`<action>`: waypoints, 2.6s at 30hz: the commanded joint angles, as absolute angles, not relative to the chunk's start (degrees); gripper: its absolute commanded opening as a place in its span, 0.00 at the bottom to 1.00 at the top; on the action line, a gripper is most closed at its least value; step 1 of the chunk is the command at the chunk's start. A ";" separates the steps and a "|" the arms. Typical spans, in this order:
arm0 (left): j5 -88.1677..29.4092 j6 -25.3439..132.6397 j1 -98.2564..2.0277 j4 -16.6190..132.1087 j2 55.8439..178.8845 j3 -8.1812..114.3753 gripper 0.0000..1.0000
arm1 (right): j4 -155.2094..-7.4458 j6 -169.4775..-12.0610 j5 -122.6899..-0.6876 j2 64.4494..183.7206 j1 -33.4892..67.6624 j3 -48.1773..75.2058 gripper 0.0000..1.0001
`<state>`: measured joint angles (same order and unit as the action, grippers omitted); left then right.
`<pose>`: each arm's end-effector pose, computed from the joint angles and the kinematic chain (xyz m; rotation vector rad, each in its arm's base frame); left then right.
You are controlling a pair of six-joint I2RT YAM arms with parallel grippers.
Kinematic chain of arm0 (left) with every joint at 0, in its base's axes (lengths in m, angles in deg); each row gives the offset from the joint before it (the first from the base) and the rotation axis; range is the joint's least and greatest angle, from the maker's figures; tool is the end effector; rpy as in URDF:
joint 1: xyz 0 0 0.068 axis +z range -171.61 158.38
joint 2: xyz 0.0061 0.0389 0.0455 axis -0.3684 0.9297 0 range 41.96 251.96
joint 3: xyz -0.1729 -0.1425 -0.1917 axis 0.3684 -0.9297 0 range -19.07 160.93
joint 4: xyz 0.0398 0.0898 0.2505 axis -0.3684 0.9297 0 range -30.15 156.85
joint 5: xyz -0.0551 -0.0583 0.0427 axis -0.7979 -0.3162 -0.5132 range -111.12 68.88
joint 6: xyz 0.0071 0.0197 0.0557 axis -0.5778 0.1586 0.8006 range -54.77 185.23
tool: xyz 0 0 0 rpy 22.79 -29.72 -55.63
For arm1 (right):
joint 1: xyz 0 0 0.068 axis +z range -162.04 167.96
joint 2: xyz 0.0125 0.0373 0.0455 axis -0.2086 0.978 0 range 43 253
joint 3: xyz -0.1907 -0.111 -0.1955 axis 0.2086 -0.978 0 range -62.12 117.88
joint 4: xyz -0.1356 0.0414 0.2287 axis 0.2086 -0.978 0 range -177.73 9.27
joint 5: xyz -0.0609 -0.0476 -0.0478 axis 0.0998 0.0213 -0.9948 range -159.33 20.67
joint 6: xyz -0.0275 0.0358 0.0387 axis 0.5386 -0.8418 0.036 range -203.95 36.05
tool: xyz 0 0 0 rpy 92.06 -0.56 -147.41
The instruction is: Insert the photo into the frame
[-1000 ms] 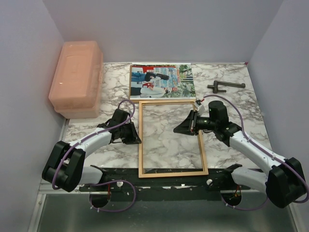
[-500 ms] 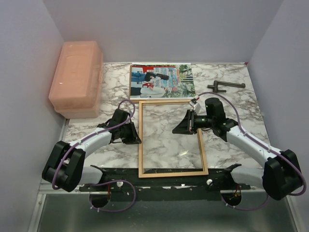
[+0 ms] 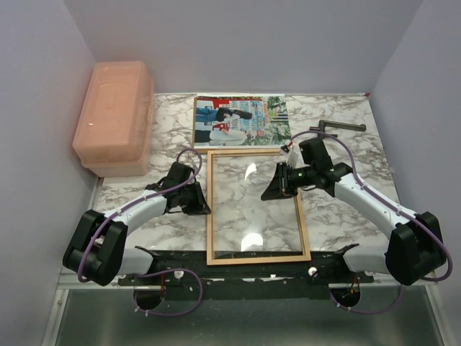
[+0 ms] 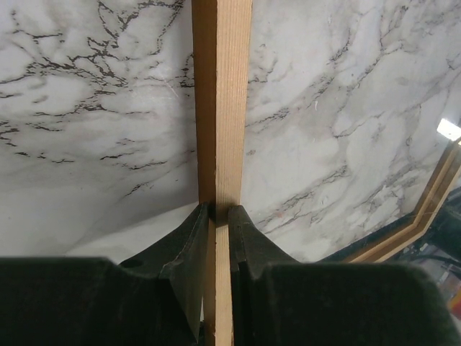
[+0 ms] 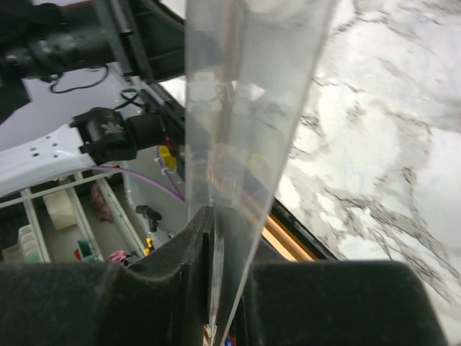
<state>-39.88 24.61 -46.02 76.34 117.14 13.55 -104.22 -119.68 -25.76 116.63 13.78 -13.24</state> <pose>0.2064 -0.1090 0.1649 -0.2634 2.7413 -0.7925 0.2250 0.1423 0.2583 -0.1676 2.5783 1.3757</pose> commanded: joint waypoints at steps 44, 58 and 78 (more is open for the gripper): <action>-34.48 27.00 -47.02 80.81 120.71 11.41 0.17 | -107.81 -112.36 -39.40 124.17 14.30 -15.19 0.82; -34.55 27.00 -47.02 80.78 120.54 11.42 0.17 | -114.74 -114.11 -49.39 123.84 14.30 -14.37 1.00; -34.63 27.21 -47.10 80.92 120.92 11.58 0.17 | -121.43 -116.13 -61.45 123.99 14.33 -14.18 1.00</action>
<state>-39.93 24.91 -46.13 76.67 117.66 14.03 -118.27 -114.85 -56.42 123.73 13.89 -14.94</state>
